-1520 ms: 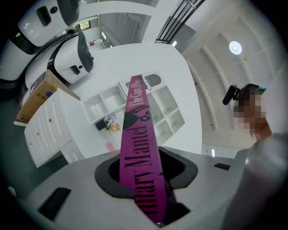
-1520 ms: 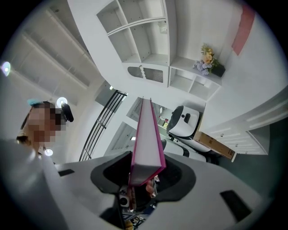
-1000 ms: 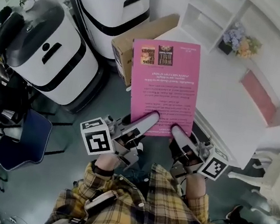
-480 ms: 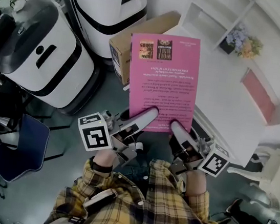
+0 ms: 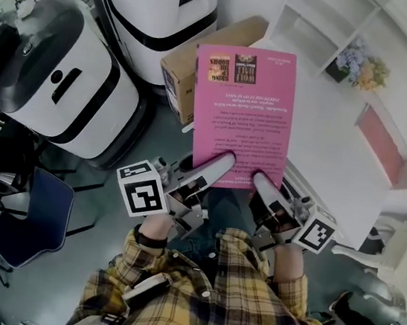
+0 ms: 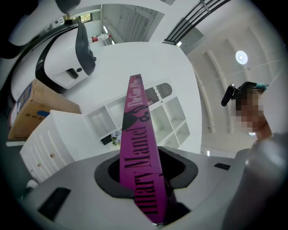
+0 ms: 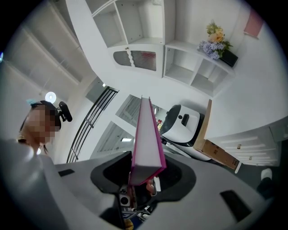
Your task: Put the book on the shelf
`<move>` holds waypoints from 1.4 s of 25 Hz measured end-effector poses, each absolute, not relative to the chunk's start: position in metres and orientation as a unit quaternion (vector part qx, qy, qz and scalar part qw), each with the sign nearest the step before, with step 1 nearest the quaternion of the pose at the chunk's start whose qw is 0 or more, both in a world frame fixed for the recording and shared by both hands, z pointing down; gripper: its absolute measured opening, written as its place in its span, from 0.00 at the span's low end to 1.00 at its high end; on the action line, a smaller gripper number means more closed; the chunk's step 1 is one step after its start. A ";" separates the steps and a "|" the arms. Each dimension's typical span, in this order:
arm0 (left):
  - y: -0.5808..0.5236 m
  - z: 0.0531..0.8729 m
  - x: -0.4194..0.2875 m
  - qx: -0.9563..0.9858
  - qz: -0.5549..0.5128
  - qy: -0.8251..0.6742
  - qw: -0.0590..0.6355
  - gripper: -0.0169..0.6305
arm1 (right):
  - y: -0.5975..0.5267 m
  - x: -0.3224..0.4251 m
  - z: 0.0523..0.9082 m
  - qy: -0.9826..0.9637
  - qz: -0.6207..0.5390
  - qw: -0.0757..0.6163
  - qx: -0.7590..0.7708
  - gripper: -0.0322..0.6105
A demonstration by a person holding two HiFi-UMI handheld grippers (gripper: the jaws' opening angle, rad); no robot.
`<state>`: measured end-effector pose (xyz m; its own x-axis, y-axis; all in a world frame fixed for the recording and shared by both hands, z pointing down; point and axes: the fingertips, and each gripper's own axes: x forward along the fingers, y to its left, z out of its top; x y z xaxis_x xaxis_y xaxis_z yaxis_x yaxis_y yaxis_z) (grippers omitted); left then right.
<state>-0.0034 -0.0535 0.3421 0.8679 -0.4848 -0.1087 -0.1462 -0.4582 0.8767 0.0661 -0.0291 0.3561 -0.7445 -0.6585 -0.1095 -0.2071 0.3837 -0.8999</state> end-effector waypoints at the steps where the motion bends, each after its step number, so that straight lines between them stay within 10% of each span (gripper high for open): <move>1: -0.047 0.342 -0.004 0.837 -0.176 -0.191 0.482 0.28 | -0.024 0.065 0.356 0.801 -0.483 0.232 -0.268 0.31; 35: -0.173 0.328 0.049 0.859 -0.131 -0.115 0.481 0.28 | -0.138 0.112 0.343 0.777 -0.450 0.289 -0.332 0.31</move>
